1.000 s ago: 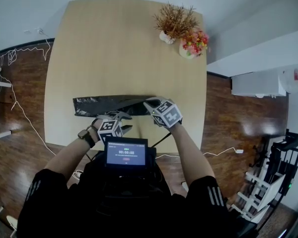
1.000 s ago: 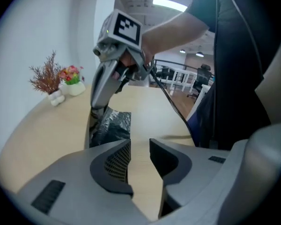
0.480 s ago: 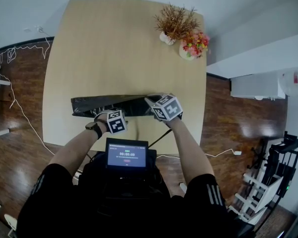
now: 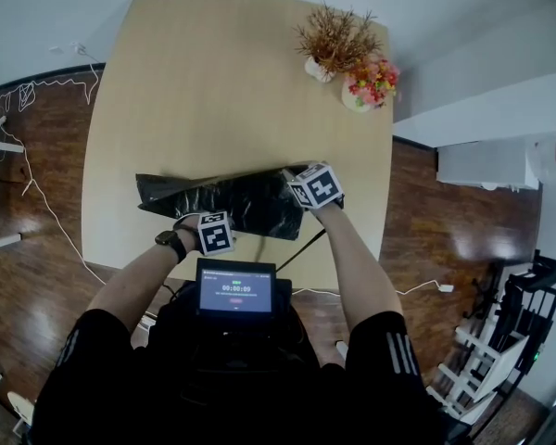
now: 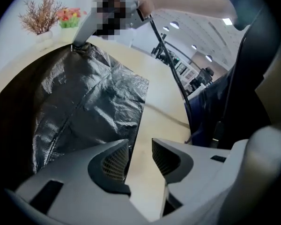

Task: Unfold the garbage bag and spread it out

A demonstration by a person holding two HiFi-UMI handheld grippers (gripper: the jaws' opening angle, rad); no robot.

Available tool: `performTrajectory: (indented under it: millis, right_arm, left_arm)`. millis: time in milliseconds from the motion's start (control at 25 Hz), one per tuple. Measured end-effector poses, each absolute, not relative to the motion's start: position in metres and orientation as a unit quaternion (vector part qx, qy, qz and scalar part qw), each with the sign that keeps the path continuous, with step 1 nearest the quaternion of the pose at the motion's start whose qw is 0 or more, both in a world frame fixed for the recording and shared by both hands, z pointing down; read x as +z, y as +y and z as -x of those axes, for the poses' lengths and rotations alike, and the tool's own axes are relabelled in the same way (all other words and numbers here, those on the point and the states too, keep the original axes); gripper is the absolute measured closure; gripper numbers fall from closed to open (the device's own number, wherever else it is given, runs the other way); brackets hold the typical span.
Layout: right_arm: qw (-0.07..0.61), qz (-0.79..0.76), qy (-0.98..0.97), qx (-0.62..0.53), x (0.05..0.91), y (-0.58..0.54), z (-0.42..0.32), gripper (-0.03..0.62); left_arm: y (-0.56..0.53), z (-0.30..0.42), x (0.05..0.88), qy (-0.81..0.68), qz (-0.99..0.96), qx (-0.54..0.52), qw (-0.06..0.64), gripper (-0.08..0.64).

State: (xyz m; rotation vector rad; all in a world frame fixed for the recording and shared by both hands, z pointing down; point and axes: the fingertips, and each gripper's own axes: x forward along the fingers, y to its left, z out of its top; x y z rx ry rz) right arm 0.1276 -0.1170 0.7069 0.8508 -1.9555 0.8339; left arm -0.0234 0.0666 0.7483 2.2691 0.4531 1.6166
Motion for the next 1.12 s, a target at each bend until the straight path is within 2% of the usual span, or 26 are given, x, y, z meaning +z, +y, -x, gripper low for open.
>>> performTrajectory:
  millis: [400, 520, 720, 840, 920, 1120]
  right_arm:
    - [0.505, -0.313, -0.762, 0.259, 0.740, -0.121, -0.125, 0.586]
    - [0.522, -0.302, -0.755, 0.255, 0.754, -0.113, -0.124, 0.554]
    - [0.497, -0.330, -0.769, 0.230, 0.734, -0.125, -0.118, 0.501]
    - [0.476, -0.348, -0.775, 0.226, 0.715, -0.132, -0.118, 0.407]
    - [0.459, -0.363, -0.780, 0.222, 0.703, -0.136, -0.120, 0.379]
    - [0.409, -0.396, -0.796, 0.206, 0.665, -0.137, -0.117, 0.373]
  left_arm:
    - [0.079, 0.025, 0.748, 0.174, -0.790, 0.567, 0.154, 0.396]
    - [0.078, 0.025, 0.747, 0.171, -0.792, 0.564, 0.159, 0.396]
    - [0.078, 0.025, 0.747, 0.169, -0.792, 0.564, 0.160, 0.396]
    - [0.078, 0.025, 0.747, 0.168, -0.794, 0.563, 0.159, 0.396]
    - [0.077, 0.026, 0.747, 0.166, -0.794, 0.561, 0.162, 0.396]
    - [0.075, 0.026, 0.747, 0.165, -0.795, 0.559, 0.166, 0.396]
